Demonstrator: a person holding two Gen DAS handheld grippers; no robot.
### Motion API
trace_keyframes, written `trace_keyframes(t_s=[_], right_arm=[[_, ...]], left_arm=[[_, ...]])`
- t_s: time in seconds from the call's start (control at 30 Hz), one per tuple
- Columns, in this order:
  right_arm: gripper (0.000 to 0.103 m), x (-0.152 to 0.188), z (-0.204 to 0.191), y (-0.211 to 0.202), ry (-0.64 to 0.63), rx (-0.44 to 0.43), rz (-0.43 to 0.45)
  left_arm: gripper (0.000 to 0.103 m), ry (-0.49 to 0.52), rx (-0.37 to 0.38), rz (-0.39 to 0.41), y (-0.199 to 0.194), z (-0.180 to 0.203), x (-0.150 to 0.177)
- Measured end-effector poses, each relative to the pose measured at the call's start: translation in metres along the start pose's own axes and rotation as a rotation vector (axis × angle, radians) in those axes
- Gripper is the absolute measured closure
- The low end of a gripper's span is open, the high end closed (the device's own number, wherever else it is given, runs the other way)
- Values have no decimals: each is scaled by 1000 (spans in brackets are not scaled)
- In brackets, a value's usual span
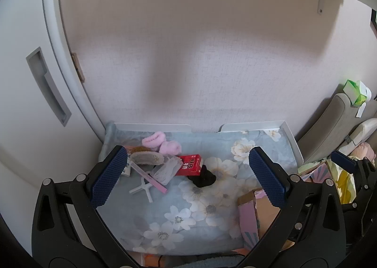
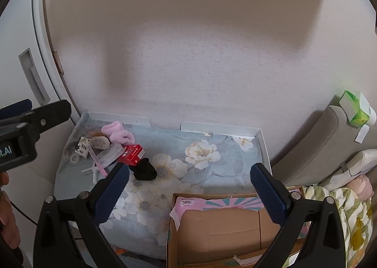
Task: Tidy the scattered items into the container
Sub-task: 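Move both tools toward the items on the floral tray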
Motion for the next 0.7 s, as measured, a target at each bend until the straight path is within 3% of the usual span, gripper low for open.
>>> trace_keyframes(t_s=[0.47, 0.7], right_arm=[[0, 2, 1, 2, 26, -11, 6], [0, 2, 8, -9, 67, -56, 71]], left_arm=[[0, 6, 3, -6, 3, -1, 2], [0, -28, 3, 15, -1, -25, -6]])
Point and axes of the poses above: each gripper's, at about its wrist camera, not at the fingertips, and y roughly the way its jaws point, z to its right, x to its underside, the point moved 3 cm from there along y, roughly the way its jaws point, and after that the axes turned 5 degrees about -z, right-handed, at the moved point
